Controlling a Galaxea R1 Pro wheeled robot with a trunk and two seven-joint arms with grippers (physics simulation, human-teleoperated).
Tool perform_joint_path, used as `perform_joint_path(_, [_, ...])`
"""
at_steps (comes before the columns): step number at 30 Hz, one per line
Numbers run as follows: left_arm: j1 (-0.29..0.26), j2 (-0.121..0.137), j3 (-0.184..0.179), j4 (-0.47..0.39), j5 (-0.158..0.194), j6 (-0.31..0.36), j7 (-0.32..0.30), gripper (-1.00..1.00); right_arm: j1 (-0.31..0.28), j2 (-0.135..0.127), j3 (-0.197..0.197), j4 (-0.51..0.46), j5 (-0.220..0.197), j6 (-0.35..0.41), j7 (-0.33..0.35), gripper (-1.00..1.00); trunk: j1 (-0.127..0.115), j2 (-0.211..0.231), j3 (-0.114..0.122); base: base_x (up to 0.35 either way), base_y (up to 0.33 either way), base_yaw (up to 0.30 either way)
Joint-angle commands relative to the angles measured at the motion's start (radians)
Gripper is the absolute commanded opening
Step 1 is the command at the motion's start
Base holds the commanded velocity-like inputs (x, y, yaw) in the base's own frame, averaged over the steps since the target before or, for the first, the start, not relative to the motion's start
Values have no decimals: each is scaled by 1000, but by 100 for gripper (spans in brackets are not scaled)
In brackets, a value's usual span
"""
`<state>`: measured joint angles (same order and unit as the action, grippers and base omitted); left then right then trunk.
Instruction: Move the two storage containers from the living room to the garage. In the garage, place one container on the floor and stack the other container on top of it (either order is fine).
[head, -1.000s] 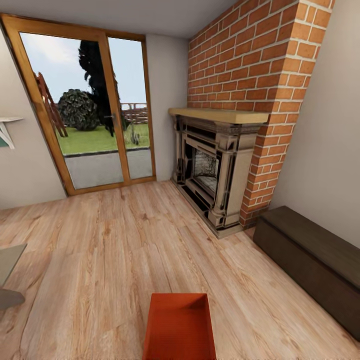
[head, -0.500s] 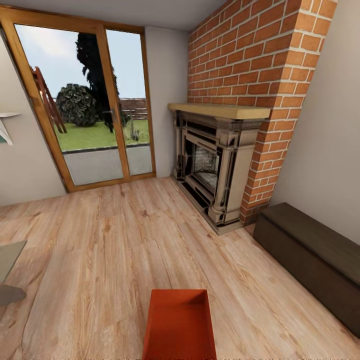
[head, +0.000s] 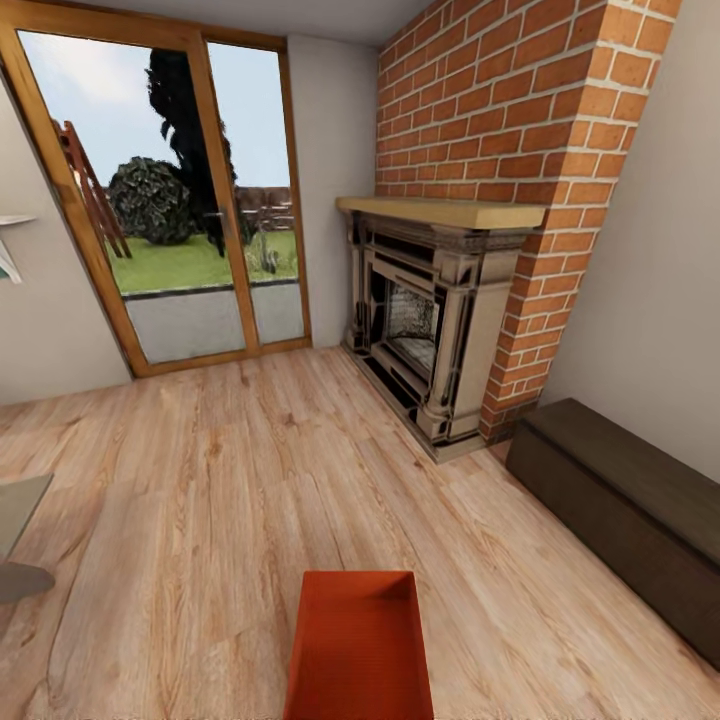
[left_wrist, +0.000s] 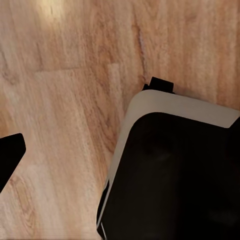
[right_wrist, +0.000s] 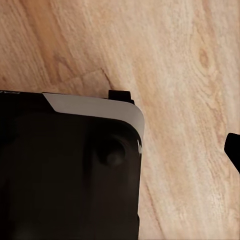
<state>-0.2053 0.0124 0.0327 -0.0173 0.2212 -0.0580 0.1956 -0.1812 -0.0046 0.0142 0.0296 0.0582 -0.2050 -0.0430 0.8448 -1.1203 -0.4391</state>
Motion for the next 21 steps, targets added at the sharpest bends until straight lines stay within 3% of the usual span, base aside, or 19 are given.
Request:
perform_joint_path(1, [-1,0,2,1,4,-4,1,100,-1,0,1,3,6,-5,-4,100,0,-1,-3,0,0,0])
perform_joint_path(21, [-1,0,3,0,4,-4,1,100,-1,0,1,3,8,-6,-3,100,0,-1,-35,0,0,0])
